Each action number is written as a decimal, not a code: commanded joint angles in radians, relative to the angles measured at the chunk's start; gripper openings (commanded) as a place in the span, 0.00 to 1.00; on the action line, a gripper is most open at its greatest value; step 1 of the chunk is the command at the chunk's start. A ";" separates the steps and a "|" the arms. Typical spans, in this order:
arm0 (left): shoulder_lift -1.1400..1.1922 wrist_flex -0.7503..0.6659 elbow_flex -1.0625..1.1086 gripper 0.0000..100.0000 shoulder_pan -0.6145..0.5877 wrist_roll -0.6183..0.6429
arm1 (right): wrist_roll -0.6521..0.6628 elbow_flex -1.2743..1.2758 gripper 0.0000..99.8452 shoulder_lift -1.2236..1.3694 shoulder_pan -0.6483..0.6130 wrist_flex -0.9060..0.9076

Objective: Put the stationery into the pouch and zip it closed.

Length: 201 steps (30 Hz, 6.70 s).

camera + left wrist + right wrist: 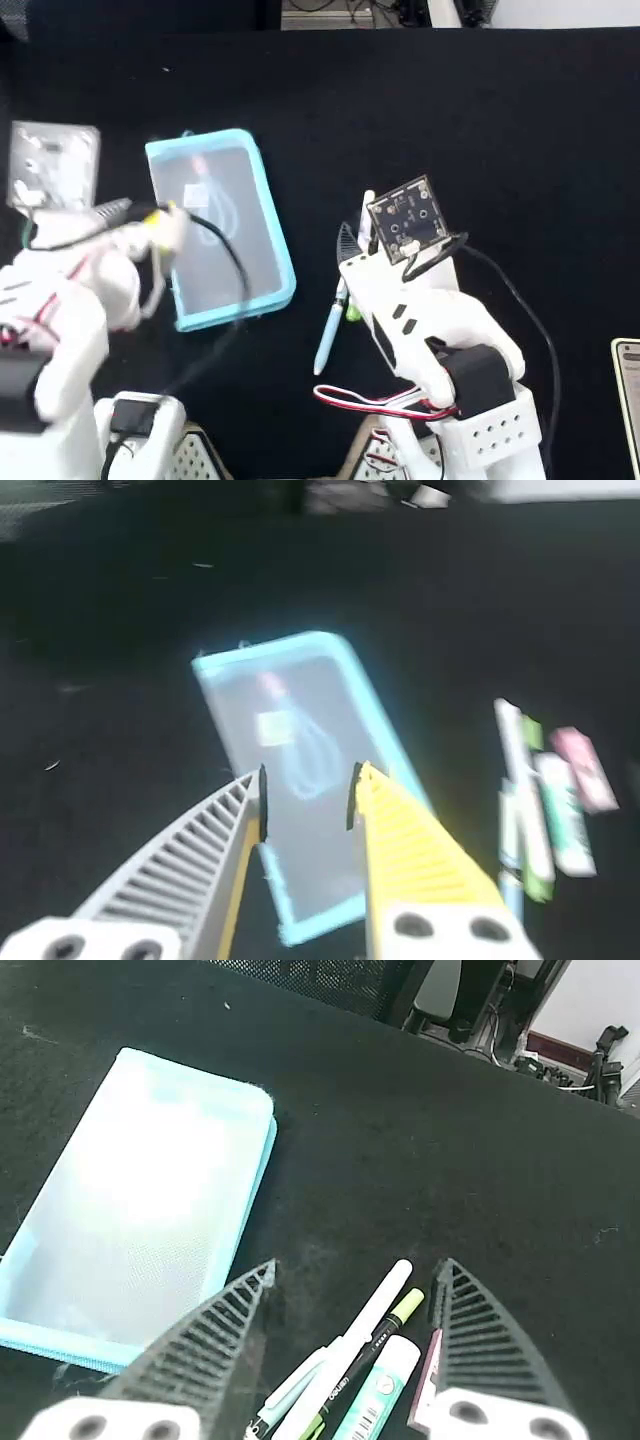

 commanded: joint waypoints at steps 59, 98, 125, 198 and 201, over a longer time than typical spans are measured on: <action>1.355 -0.462 -0.093 0.16 -0.137 0.118 | -0.114 0.381 0.24 0.145 -0.078 -0.408; 1.565 -1.175 -0.344 0.16 -0.074 0.339 | -0.109 0.383 0.24 0.145 -0.078 -0.408; 1.564 -0.288 -0.639 0.16 -0.033 -0.018 | -0.109 0.381 0.24 0.145 -0.078 -0.408; 1.533 0.157 -0.806 0.16 0.147 0.175 | -0.186 0.127 0.24 1.087 -0.127 -0.872; 1.530 0.155 -0.803 0.16 0.113 0.175 | -0.186 0.128 0.24 1.066 -0.110 -0.872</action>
